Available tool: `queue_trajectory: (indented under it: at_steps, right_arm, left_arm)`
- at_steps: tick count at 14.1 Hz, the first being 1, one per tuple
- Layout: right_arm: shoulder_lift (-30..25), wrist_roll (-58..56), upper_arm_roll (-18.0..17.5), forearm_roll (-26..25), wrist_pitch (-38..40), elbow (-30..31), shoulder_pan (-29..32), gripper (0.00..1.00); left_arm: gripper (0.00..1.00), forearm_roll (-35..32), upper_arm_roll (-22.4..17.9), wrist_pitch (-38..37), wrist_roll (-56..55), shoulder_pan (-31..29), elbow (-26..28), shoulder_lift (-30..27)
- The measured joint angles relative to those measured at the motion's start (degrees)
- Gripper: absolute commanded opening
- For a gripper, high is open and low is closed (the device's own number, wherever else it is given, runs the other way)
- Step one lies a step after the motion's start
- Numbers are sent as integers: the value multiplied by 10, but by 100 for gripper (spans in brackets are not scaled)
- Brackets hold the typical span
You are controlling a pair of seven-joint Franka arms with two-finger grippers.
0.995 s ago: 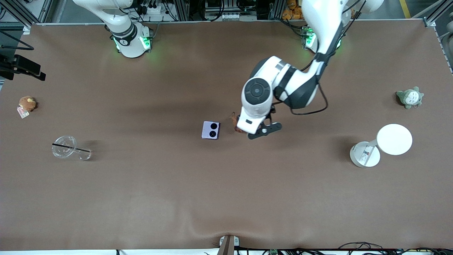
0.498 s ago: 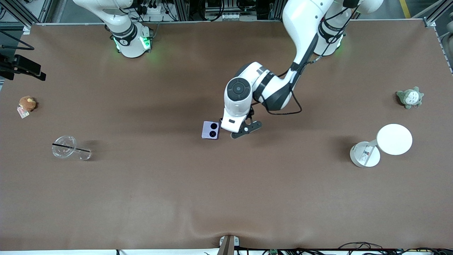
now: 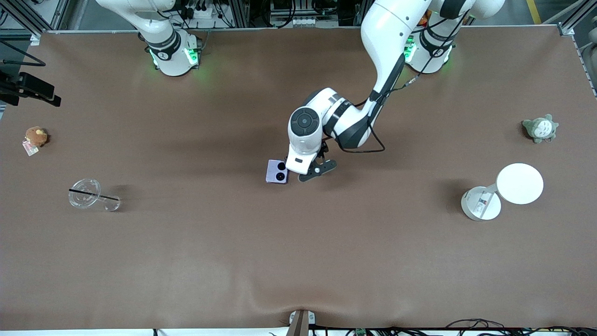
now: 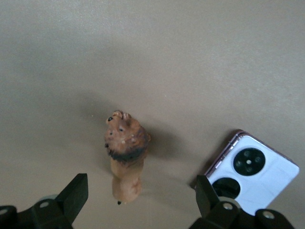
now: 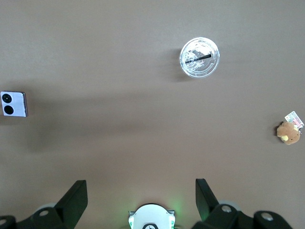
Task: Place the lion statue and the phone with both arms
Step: 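Grasp the lion with the left gripper while the right gripper reaches the phone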
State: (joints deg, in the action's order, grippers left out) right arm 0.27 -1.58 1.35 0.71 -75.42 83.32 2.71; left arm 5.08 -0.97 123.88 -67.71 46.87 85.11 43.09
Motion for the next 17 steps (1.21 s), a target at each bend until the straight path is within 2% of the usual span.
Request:
queue_trajectory:
  at_steps: [1,2,4,5,9,13,17]
  right_arm:
    - [1,0,0,0,0,0,0,100]
    - [3,0,0,1,0,0,0,100]
    - [7,0,-1,1,0,0,-1,100]
    - [9,0,-1,1,0,0,-3,100]
    - [17,0,-2,2,-3,0,-8,100]
    - [41,33,-4,2,-20,0,-49,100]
    - [84,137,-6,2,-71,1,-115,100]
  left_arm:
    - [98,-1,0,1,0,0,0,4]
    - [87,-3,-1,2,0,0,0,8]
    - [76,-5,-1,2,0,0,1,14]
    - [65,-6,-1,2,0,0,1,17]
    - [0,-16,-1,2,2,0,1,23]
    - [0,-55,-10,-9,22,-6,-7,18]
    - [0,-70,-20,-88,121,-61,-14,-23]
